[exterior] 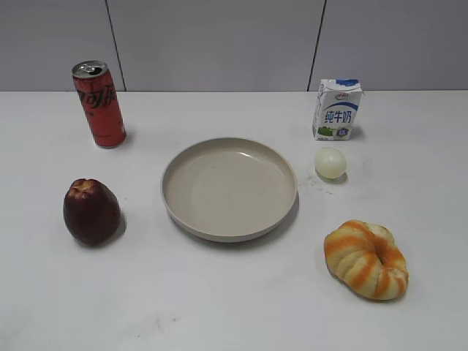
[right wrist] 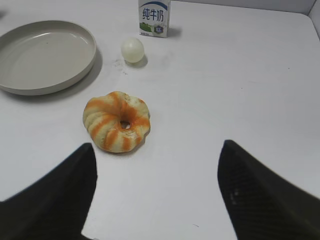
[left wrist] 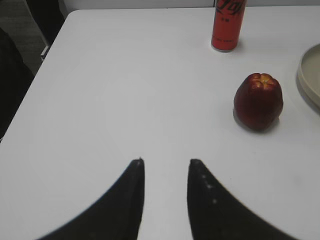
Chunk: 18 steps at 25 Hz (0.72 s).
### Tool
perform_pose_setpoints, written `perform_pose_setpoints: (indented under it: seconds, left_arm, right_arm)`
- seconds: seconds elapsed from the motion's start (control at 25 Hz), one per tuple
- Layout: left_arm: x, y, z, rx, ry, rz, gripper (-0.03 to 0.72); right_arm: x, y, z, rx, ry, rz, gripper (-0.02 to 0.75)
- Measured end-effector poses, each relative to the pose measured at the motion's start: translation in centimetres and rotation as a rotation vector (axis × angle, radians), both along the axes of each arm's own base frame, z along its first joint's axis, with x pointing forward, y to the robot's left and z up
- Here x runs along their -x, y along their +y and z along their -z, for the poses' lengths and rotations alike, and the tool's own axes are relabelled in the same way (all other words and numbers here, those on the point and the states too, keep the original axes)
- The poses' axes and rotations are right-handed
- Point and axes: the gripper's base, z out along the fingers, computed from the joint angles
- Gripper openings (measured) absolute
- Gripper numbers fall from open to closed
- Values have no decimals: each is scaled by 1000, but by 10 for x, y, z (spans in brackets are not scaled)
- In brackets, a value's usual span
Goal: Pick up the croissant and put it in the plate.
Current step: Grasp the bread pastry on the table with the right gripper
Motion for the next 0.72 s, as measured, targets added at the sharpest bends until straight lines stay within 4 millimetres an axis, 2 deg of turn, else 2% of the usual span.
perform_pose_setpoints:
  seconds: [0.32,0.44,0.56,0.72]
  left_arm:
    - [0,0,0,0,0,0,234]
    - [0,0,0,0,0,0,234]
    - [0,0,0,0,0,0,234]
    - [0,0,0,0,0,0,234]
  right_arm:
    - [0,0,1,-3,4,2,569]
    - [-5,1,-1,-54,45,21,569]
    - [-23,6,-2,-92,169,22,569]
    - [-60,14,-3,-112,385,25,569]
